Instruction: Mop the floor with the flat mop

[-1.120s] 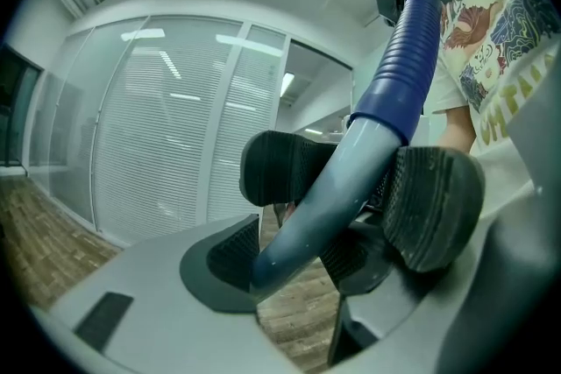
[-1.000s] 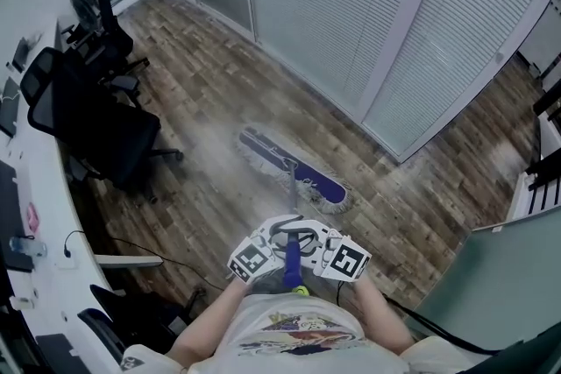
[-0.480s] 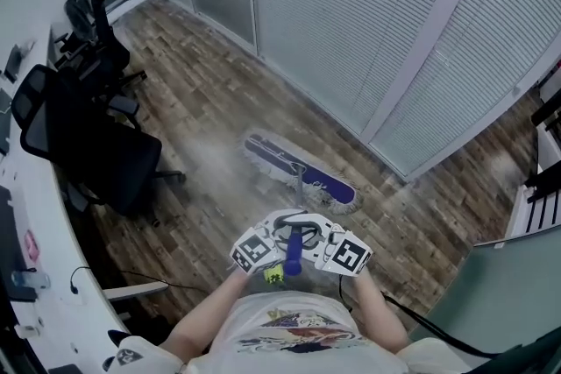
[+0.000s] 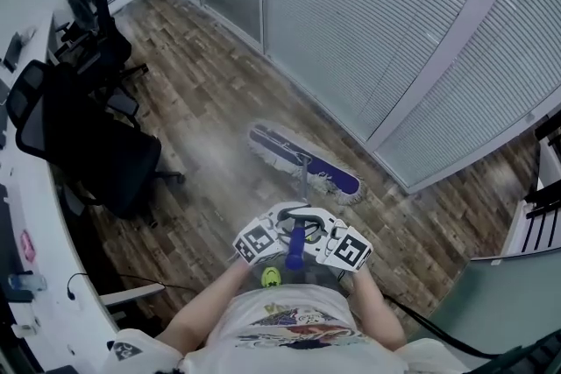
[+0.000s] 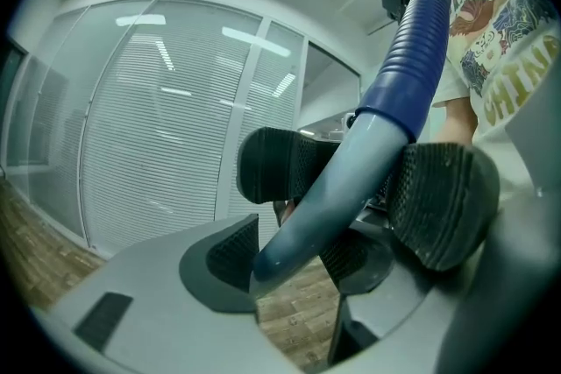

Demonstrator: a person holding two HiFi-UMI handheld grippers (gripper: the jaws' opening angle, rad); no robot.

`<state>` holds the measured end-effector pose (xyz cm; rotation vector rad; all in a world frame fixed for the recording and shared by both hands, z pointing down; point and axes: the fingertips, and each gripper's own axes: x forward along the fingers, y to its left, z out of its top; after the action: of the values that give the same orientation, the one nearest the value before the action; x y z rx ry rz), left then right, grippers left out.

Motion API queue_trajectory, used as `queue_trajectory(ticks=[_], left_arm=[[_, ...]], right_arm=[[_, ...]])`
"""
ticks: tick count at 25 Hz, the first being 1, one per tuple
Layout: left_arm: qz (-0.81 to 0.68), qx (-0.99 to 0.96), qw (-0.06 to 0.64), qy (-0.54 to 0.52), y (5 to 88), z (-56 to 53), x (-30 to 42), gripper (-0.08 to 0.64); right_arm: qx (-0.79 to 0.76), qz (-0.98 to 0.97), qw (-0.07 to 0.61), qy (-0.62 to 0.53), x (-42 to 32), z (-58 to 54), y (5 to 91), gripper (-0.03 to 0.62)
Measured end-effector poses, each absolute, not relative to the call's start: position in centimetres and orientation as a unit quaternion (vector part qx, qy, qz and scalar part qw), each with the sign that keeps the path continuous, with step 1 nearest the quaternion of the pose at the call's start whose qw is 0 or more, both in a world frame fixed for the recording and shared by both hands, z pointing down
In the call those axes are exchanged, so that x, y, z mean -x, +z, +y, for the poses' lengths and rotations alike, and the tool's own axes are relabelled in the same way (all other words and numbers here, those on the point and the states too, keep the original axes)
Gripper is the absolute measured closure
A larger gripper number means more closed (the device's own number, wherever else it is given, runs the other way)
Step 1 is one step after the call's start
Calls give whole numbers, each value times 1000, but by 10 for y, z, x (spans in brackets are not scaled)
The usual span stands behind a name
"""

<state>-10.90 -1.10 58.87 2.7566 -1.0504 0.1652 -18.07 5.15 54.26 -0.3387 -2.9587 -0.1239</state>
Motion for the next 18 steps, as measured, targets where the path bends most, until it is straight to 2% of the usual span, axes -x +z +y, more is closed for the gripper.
queue_trajectory(ticks=[18], left_arm=[[-384,-915,106,63,591,-243,121,362]], right_arm=[[143,-986,69,-50,187,-178,540,416]])
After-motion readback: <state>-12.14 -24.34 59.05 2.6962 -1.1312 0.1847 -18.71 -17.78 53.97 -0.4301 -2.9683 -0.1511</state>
